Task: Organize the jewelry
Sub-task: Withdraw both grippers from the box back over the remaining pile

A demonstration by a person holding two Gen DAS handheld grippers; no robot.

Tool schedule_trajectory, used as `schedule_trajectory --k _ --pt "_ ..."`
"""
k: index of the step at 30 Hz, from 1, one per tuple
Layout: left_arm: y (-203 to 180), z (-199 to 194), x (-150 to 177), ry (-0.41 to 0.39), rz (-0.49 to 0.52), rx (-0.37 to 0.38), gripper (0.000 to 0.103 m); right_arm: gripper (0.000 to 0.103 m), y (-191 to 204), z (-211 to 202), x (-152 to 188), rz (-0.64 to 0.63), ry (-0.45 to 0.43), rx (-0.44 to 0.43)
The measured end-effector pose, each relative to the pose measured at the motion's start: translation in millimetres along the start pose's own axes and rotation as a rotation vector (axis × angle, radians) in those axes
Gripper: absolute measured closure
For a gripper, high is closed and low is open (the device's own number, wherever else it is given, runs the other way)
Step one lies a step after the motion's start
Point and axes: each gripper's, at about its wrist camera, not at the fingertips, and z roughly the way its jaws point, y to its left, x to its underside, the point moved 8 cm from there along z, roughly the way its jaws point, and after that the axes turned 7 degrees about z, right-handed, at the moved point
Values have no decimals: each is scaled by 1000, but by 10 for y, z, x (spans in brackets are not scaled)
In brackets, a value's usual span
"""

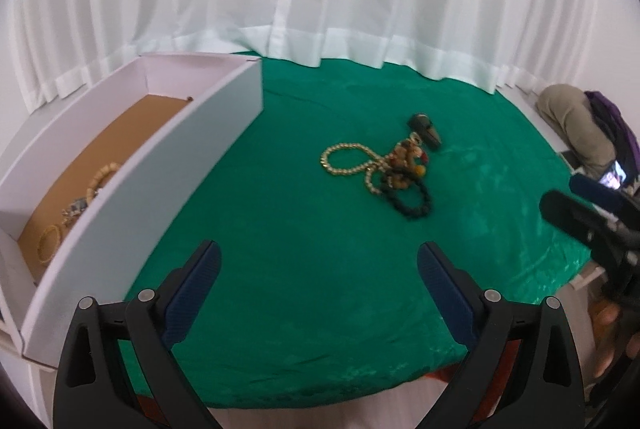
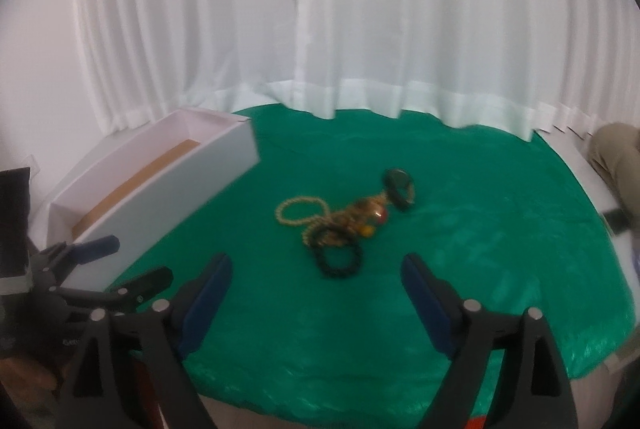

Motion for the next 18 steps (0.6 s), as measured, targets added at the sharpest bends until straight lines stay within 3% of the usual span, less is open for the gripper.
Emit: schedule_trajectory --k 2,9,15,18 --pt "-41 2 30 5 2 9 4 0 -74 6 81 11 11 26" --pt "-217 64 146 76 84 38 4 0 -232 99 325 55 80 50" --pt "-292 30 186 86 78 92 4 0 -207 83 393 33 118 80" --pt "-288 31 174 92 76 81 3 0 -198 36 386 22 114 87"
